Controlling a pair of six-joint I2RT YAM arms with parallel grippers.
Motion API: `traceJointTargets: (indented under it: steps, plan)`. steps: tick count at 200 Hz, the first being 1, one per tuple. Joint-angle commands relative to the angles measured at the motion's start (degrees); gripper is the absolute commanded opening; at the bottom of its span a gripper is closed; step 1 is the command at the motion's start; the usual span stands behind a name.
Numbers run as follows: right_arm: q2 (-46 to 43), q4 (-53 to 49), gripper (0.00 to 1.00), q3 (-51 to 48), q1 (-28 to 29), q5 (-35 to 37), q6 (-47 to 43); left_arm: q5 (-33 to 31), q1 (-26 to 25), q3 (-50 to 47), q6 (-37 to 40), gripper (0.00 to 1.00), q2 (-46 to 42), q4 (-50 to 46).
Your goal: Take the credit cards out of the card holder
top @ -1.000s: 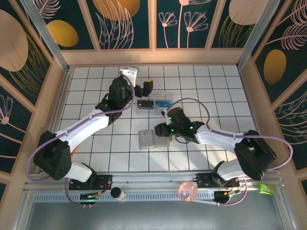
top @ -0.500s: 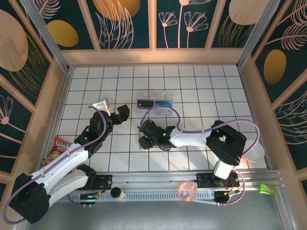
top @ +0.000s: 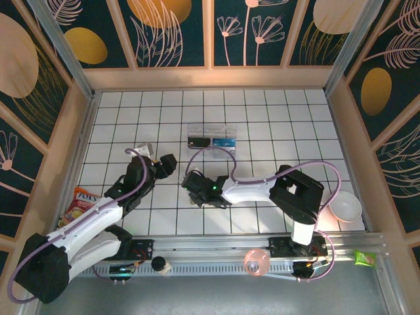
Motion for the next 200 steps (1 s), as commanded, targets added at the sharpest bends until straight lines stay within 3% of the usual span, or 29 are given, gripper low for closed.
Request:
traceJointTargets:
  steps: [1, 38, 90, 105, 153, 200]
  plan:
    - [-1.6, 0.7, 0.12, -2.5, -0.4, 1.3, 1.2, 6.2, 0.3, -2.0, 0.2, 0.69, 2.1, 1.8]
    - [-8.3, 9.8, 0.03, -7.8, -2.0, -1.8, 2.1, 13.0, -1.7, -3.0, 0.0, 0.54, 7.9, 4.9]
    - [-14.4, 17.3, 0.04, -13.6, -4.1, -6.5, 3.8, 14.0, -9.7, 0.6, 1.2, 0.41, 18.6, 5.1]
    - [-14.9, 18.2, 0.08, -14.4, -4.2, -7.3, 4.2, 15.0, -10.7, 1.6, 1.6, 0.40, 21.0, 5.3]
    - [-18.9, 20.2, 0.42, -17.6, -4.4, -6.1, 5.5, 16.5, -13.3, 6.6, 3.5, 0.39, 25.8, 2.8]
    - [-27.2, 19.8, 0.46, -22.6, -6.9, -3.5, 10.0, 17.3, -14.5, 10.9, 5.3, 0.39, 28.4, -2.0]
